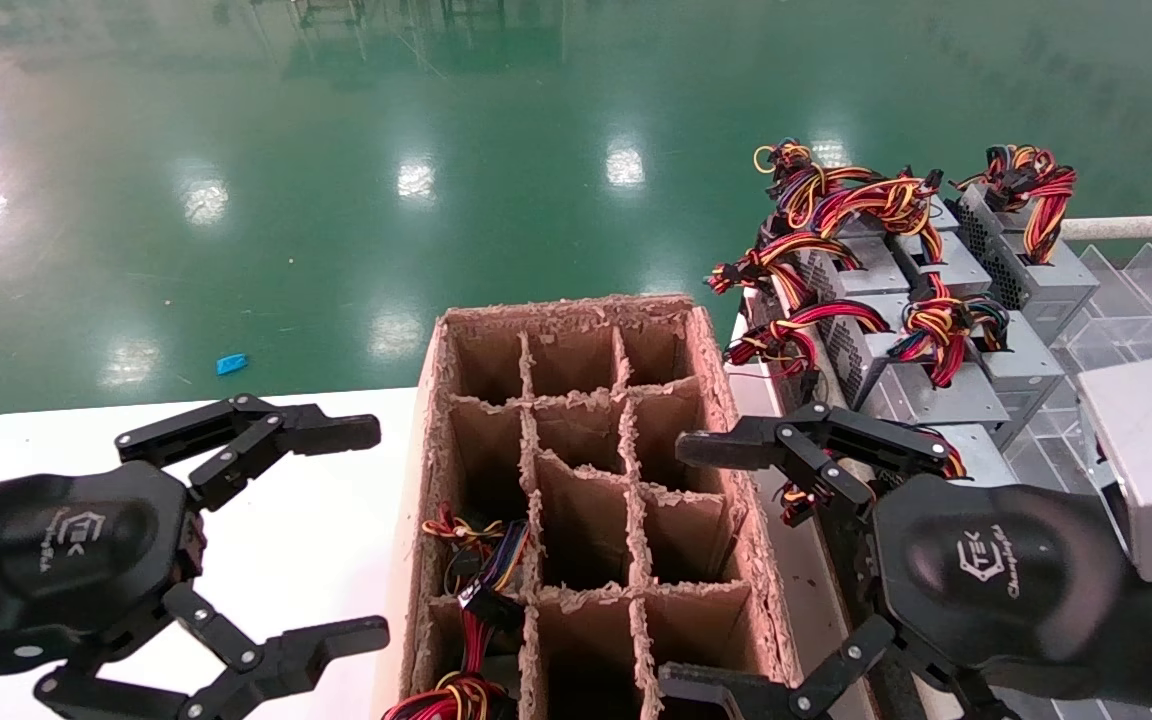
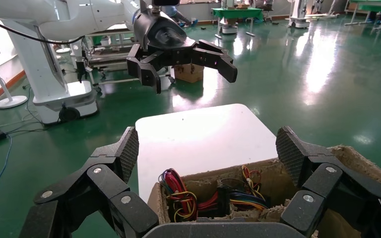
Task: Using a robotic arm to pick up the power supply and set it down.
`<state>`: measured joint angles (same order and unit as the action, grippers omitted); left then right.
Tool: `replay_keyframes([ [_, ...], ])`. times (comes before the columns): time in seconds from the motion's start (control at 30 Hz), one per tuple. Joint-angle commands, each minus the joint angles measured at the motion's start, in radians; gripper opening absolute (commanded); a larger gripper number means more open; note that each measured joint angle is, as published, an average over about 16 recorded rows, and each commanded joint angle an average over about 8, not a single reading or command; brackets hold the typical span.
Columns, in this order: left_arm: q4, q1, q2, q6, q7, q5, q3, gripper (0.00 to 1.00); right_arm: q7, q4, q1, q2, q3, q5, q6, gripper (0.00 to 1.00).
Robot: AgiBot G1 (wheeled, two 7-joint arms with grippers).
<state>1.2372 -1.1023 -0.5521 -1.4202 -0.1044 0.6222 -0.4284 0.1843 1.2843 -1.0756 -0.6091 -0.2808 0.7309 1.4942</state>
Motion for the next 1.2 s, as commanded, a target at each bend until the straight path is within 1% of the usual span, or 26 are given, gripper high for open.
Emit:
replay_keyframes([
  [0.03,0.000,0.000,0.000,0.000,0.000,0.000,0.000,1.00,0.000,0.000,0.000,0.000,0.000,0.000,0.000,1.00],
  [0.43,0.000,0.000,0.000,0.000,0.000,0.000,0.000,1.00,0.000,0.000,0.000,0.000,0.000,0.000,0.000,1.00],
  [0.47,0.000,0.000,0.000,0.000,0.000,0.000,0.000,0.96,0.000,0.000,0.000,0.000,0.000,0.000,0.000,1.00],
  [0.7,0.000,0.000,0.000,0.000,0.000,0.000,0.000,0.09,0.003,-0.006,-0.012,-0.008,-0.011,0.021,-0.001,1.00],
  [0.73,0.000,0.000,0.000,0.000,0.000,0.000,0.000,0.00,0.004,-0.009,-0.021,-0.013,-0.018,0.033,0.000,1.00],
  [0.87,0.000,0.000,0.000,0.000,0.000,0.000,0.000,0.00,0.013,-0.028,-0.082,-0.056,-0.065,0.116,0.004,1.00],
  [1.0,0.000,0.000,0.000,0.000,0.000,0.000,0.000,0.00,0.006,-0.066,-0.171,-0.122,-0.132,0.241,0.014,1.00],
  [1.1,0.000,0.000,0.000,0.000,0.000,0.000,0.000,0.00,-0.025,-0.106,-0.242,-0.179,-0.182,0.342,0.024,1.00],
  [1.2,0.000,0.000,0.000,0.000,0.000,0.000,0.000,0.00,-0.074,-0.157,-0.310,-0.241,-0.228,0.437,0.031,1.00],
])
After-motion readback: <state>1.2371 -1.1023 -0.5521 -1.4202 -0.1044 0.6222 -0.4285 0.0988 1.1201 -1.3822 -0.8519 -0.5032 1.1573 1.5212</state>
